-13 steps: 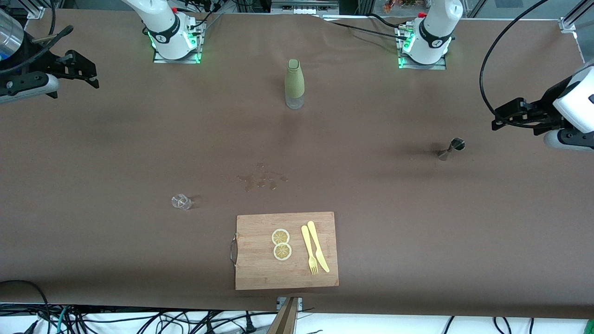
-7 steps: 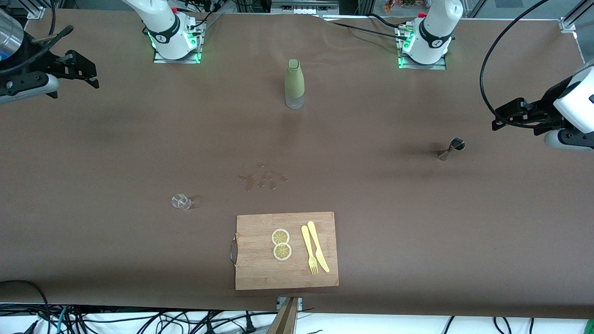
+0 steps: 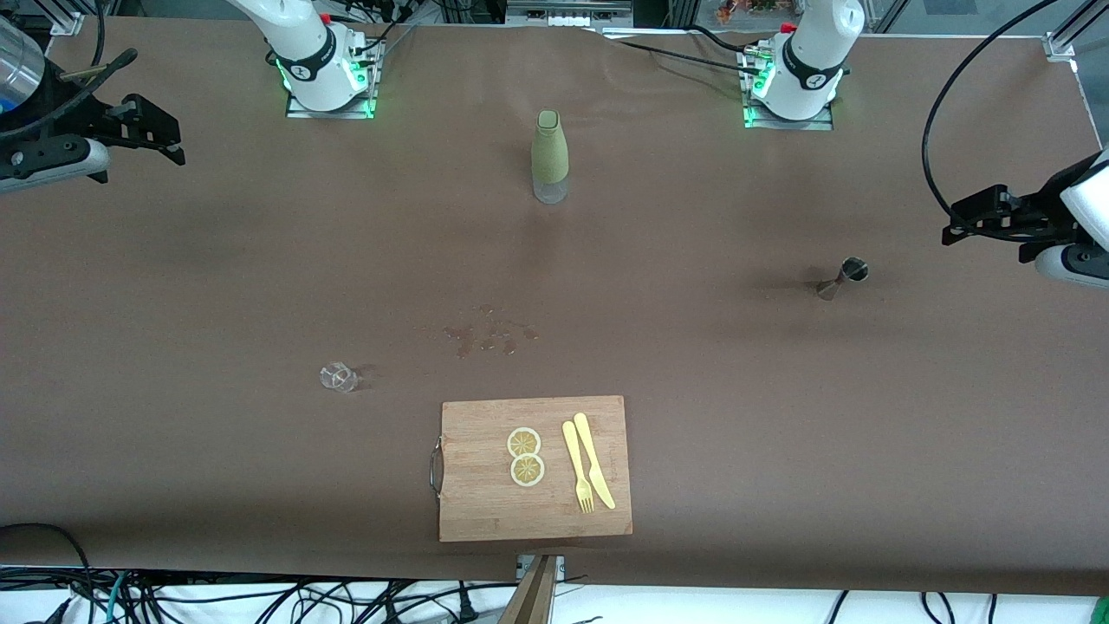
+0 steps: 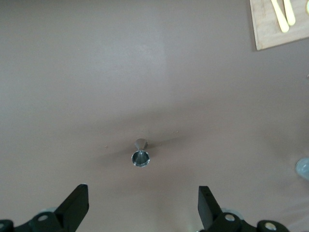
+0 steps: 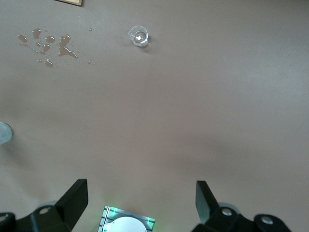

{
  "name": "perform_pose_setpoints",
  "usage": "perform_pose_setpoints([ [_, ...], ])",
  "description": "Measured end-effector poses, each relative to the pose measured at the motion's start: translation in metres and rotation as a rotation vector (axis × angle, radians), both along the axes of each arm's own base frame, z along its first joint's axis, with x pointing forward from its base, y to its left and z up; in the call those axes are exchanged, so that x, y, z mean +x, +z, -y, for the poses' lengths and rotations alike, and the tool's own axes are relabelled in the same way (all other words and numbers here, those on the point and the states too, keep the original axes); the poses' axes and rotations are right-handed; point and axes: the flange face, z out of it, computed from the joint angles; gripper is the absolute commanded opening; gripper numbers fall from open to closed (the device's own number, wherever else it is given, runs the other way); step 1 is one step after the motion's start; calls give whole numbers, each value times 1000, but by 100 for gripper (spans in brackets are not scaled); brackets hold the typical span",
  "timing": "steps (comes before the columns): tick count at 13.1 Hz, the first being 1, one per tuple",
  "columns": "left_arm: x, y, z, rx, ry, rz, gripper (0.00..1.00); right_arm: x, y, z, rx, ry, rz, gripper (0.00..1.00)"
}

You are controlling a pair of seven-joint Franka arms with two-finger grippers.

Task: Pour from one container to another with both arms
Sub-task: 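Lower the left gripper toward the steel jigger while the right gripper moves out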

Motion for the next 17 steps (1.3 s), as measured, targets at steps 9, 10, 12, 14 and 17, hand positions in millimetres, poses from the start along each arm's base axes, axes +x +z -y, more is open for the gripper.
perform_pose_setpoints([
  [9, -11, -50, -90, -272, -381, -43, 100, 0, 0, 0, 0, -2, 0, 99],
  [10, -13, -58, -100, -321, -430, -40, 100, 0, 0, 0, 0, -2, 0, 99],
  [12, -17, -78, -122, -421, -508, -18, 100, 0, 0, 0, 0, -3, 0, 99],
  [14, -24, -98, -145, -516, -573, 5, 100, 0, 0, 0, 0, -3, 0, 99],
  [17, -37, -115, -162, -646, -662, 37, 100, 0, 0, 1, 0, -4, 0, 99],
])
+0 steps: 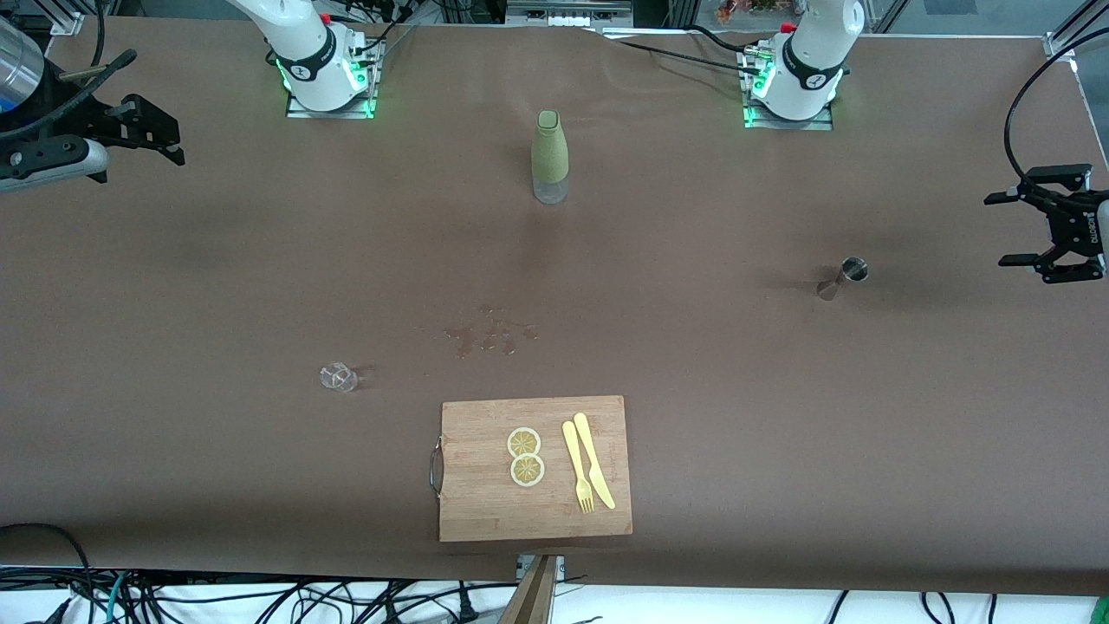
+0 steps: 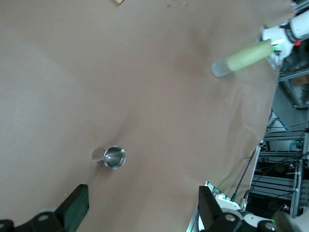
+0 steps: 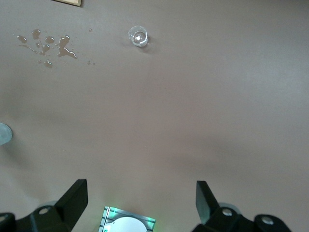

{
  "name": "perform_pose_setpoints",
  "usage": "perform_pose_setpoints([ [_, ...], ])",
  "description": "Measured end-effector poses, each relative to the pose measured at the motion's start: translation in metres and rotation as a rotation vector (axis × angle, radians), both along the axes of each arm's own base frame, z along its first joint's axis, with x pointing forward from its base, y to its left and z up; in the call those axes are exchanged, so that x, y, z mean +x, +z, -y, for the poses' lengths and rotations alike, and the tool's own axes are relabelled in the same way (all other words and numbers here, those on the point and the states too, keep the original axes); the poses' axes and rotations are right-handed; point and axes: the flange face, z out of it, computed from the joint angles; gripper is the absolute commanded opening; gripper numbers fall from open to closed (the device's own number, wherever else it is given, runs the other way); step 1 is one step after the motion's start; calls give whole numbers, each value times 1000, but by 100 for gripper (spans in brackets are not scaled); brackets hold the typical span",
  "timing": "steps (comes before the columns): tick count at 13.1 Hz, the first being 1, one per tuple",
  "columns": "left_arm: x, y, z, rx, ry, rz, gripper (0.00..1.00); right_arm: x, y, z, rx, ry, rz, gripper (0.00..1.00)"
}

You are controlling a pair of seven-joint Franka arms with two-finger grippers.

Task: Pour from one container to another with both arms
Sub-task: 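Lower the left gripper toward the steel jigger while the right gripper moves out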

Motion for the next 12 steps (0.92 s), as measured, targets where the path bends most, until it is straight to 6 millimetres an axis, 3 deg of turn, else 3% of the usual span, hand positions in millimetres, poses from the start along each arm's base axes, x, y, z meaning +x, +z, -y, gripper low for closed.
perform_pose_setpoints([
  [2, -5, -16, -11, -96, -52, 43, 100, 0, 0, 0, 0, 0, 0, 99],
  [7, -36, -107, -40, -369, -109, 104, 100, 0, 0, 0, 0, 0, 0, 99],
  [12, -58, -175, -65, -536, -145, 234, 100, 0, 0, 5, 0, -10, -1, 99],
])
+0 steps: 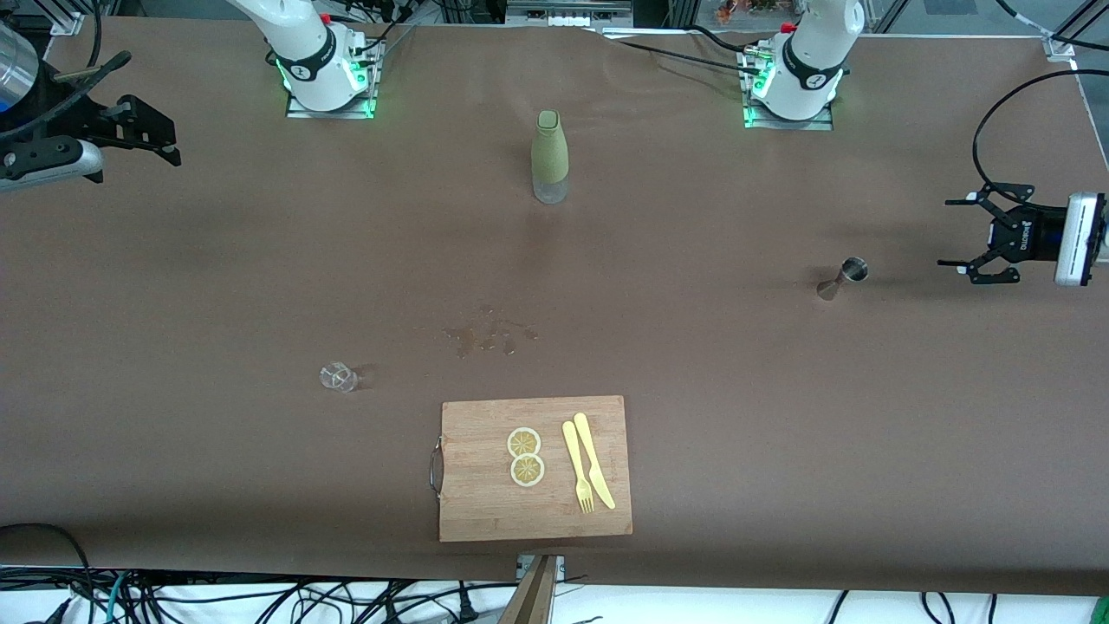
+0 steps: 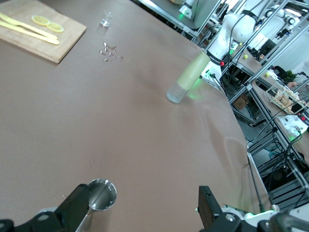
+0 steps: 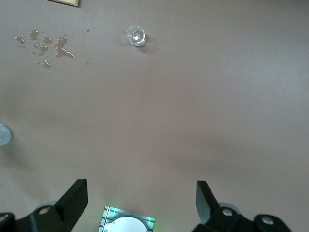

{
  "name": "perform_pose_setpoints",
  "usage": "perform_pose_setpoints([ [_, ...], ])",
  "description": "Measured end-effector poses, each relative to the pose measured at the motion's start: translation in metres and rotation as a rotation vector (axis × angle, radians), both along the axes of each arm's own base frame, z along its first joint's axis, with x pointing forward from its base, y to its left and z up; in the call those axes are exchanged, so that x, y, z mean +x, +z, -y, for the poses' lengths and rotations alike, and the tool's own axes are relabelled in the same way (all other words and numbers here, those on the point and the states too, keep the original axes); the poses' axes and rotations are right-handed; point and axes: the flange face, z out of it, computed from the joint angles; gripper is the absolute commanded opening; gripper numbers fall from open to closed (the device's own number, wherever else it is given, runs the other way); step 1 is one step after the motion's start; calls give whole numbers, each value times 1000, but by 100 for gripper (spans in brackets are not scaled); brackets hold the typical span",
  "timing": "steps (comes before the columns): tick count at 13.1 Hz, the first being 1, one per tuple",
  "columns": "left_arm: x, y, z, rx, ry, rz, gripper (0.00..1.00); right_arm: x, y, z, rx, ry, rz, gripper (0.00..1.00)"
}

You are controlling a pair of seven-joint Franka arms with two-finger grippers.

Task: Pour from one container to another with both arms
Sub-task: 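Lower the left gripper toward the steel jigger while the right gripper moves out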

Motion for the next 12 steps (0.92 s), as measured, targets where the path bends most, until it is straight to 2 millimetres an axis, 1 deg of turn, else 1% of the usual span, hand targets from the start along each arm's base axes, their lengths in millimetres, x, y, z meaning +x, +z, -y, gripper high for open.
perform_pose_setpoints([
  [4, -10, -54, -9, -130, 0, 100, 100, 0, -1, 0, 0, 0, -1, 99],
  [6, -16, -83, -14, -175, 7, 137, 100, 4, -8, -2, -2, 8, -18, 99],
  [8, -22, -109, -23, -216, 26, 202, 100, 13, -28, -8, -4, 59, -57, 99],
  [10, -26, -124, -28, -249, 46, 262, 100, 24, -51, -16, 34, 185, -95, 99],
  [12, -25, -136, -29, -267, 58, 324, 100, 40, -80, -26, 137, 301, -116, 99],
])
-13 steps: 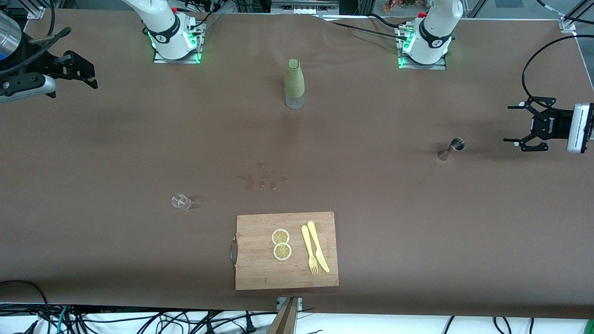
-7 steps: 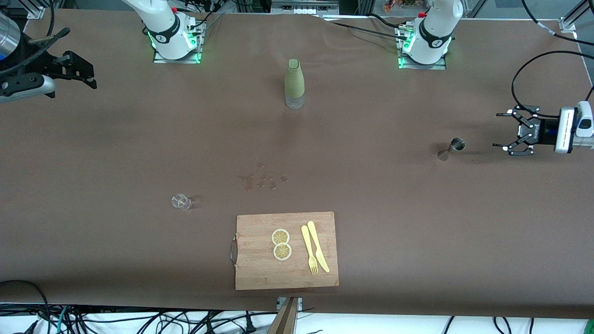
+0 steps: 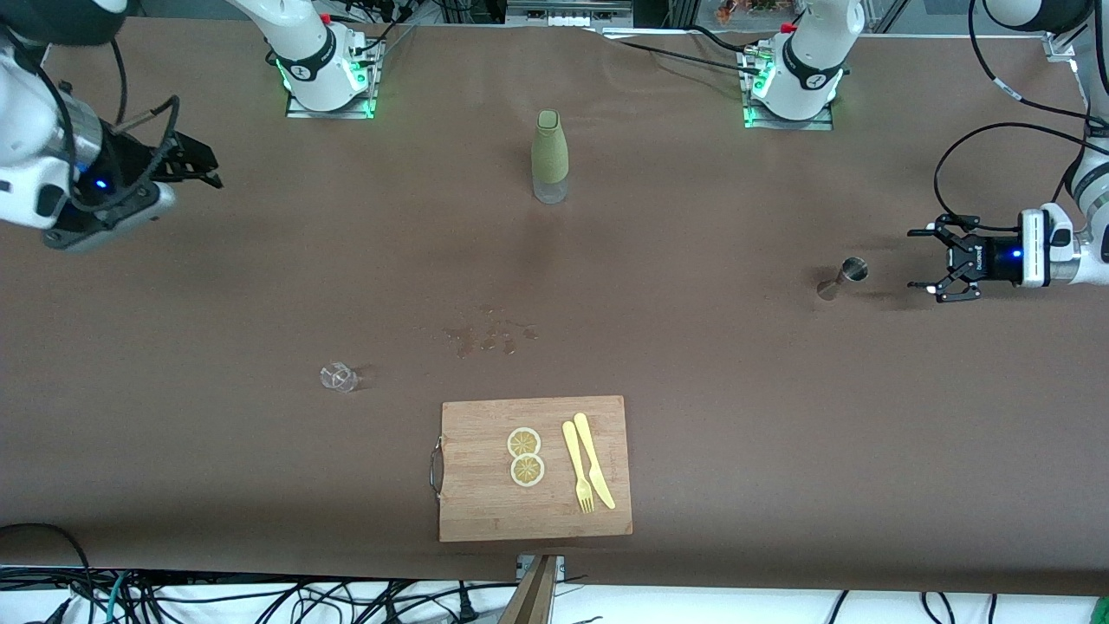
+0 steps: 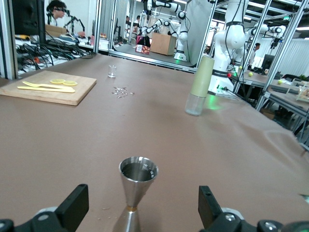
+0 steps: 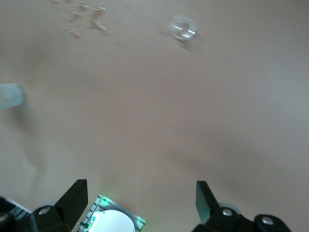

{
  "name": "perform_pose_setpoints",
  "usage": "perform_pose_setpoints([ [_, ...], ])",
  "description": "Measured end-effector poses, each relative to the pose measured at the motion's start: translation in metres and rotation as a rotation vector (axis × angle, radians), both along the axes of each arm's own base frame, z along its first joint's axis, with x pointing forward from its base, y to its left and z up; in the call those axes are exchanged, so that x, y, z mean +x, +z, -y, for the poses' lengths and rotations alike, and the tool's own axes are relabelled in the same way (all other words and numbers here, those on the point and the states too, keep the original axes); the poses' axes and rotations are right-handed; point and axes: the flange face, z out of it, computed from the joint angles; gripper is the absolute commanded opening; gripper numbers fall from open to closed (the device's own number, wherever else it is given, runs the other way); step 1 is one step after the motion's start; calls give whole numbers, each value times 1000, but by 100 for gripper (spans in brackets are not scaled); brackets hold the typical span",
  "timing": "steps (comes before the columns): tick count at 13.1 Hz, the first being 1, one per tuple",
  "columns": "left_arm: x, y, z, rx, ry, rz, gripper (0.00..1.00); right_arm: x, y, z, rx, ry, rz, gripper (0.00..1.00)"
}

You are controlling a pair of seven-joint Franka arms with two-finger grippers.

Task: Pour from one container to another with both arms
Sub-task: 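Lower the left gripper toward the steel jigger while the right gripper moves out, then close the left gripper on the jigger while the right gripper reaches the beaker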

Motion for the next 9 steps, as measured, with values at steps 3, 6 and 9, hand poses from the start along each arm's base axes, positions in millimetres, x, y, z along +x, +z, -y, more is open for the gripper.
perform_pose_setpoints([
  [3, -4, -33, 5, -48, 33, 60, 100, 32, -51, 1, 136, 173, 23, 99],
  [6, -12, -69, 12, -86, 48, 86, 100, 60, -114, 32, 355, 372, 67, 99],
  [9, -17, -91, 20, -112, 61, 77, 100, 82, -181, 62, 495, 560, 174, 99],
])
